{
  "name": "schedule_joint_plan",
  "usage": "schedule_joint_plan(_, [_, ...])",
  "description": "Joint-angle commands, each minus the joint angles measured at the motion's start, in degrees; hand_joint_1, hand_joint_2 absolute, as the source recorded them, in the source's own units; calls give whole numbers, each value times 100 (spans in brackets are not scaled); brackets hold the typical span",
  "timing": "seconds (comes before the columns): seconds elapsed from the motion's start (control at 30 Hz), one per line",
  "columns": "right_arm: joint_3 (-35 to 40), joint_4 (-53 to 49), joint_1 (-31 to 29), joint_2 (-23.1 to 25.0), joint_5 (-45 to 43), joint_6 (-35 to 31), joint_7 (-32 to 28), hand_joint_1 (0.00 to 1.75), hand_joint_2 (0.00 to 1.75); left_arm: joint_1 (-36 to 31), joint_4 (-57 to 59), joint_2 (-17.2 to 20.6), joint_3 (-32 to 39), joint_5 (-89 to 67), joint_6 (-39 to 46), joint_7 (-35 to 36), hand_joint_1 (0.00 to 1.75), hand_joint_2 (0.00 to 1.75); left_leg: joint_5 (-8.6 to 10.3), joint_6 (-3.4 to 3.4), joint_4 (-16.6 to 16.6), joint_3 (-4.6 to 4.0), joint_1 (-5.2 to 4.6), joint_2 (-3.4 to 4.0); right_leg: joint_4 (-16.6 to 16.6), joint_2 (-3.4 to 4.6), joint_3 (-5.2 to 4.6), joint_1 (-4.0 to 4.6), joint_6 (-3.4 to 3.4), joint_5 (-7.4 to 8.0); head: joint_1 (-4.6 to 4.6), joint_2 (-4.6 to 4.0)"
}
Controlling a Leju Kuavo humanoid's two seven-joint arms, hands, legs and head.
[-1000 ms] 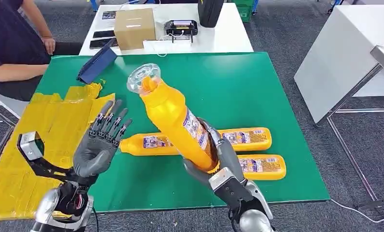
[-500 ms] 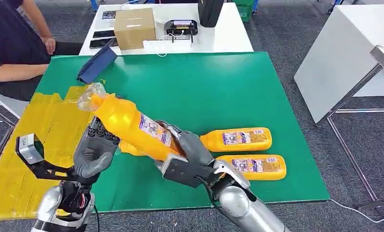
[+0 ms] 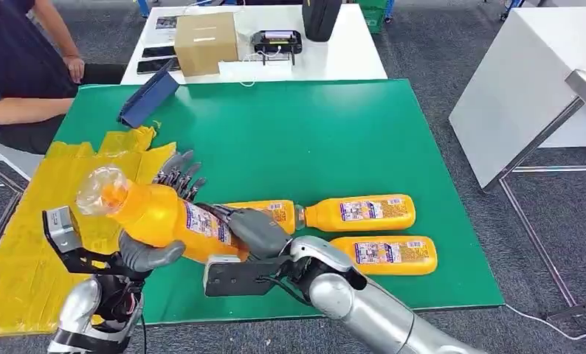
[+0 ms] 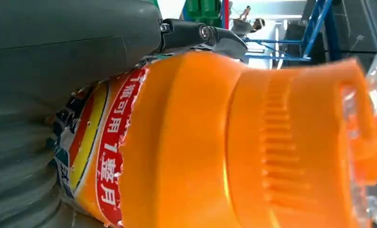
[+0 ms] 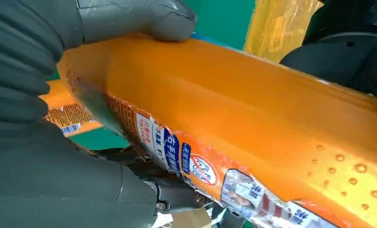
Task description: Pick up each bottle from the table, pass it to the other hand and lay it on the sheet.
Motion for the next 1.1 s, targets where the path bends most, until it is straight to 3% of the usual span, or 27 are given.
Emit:
schedule_joint_plan(0.03, [709, 466, -312, 169, -32, 102, -37, 175, 175, -367, 400, -64, -549, -1049, 291, -284, 175, 175, -13, -6, 3, 29, 5, -20, 3, 18, 33, 0, -10, -17, -2, 0])
schedule_joint_plan(0.4, [428, 451, -101, 13, 333, -226, 32, 175, 175, -528, 299, -142, -141, -1969, 918, -418, 175, 175, -7, -5, 1, 19, 6, -22, -1, 8, 24, 2, -7, -10, -2, 0])
schedule_joint_plan(0.43, [394, 401, -91, -29, 571, -361, 61, 133, 175, -606, 293, -128, -58, -2240, 1084, -438, 175, 175, -3, -3, 0, 12, 5, -21, -2, 2, 16, 2, -5, -7, -2, 0])
schedule_joint_plan(0.47, [372, 390, -81, -29, 581, -363, 61, 21, 175, -631, 297, -135, -26, -2234, 1082, -437, 175, 175, -7, -5, 5, 16, 8, -26, 0, 5, 23, 4, -7, -11, -2, 0])
schedule_joint_plan(0.5, [268, 305, 0, -46, 1097, -658, 95, 21, 175, -728, 281, -137, 42, -2906, 1504, -495, 175, 175, -3, -4, 1, 12, 5, -23, -1, 2, 16, 2, -6, -8, -2, 0])
schedule_joint_plan(0.7, [146, 232, 79, -45, 1194, -570, 55, 21, 175, -769, 277, -174, 149, -2932, 1426, -455, 175, 175, -3, -4, 1, 10, 4, -13, -1, 9, 12, 2, -5, -5, -4, 0])
schedule_joint_plan(0.73, [146, 232, 79, -45, 1194, -570, 55, 5, 175, -769, 277, -174, 149, -2932, 1426, -455, 175, 175, -8, -5, 2, 18, 6, -18, 1, 13, 23, 2, -8, -11, 0, 0])
schedule_joint_plan(0.83, [-291, 48, 172, -130, 2408, -1125, 182, 0, 175, -1203, 377, -60, 120, -5148, 2487, -271, 175, 175, -5, -4, 4, 11, 6, -25, 2, 1, 17, 3, -6, -10, -2, 0])
schedule_joint_plan(0.93, [-955, -200, 301, -311, 3165, -1355, 57, 0, 175, -1823, 834, 199, 7, -6918, 2826, 150, 175, 175, 3, -4, 9, -2, 7, -41, 6, -20, 6, 5, -5, -7, -2, 0])
schedule_joint_plan(1.0, [-1289, -191, 291, -398, 3375, -1209, 13, 0, 175, -2154, 1235, 342, -38, -7877, 3069, 398, 175, 175, 4, -3, 7, 1, 6, -42, 5, -20, 9, 4, -6, -7, 0, 0])
schedule_joint_plan(1.03, [-1431, -29, 172, -446, 3198, -811, 13, 0, 175, -2365, 1623, 417, -22, -8282, 3087, 504, 175, 175, 4, -5, 10, 6, 7, -53, 9, -21, 17, 4, -8, -10, -4, 0])
schedule_joint_plan(1.1, [-1505, 144, 75, -436, 3139, -777, -58, 0, 175, -2481, 1879, 426, 23, -8297, 3149, 427, 175, 175, 4, -4, 9, 8, 7, -46, 6, -12, 19, 3, -7, -7, 0, 0])
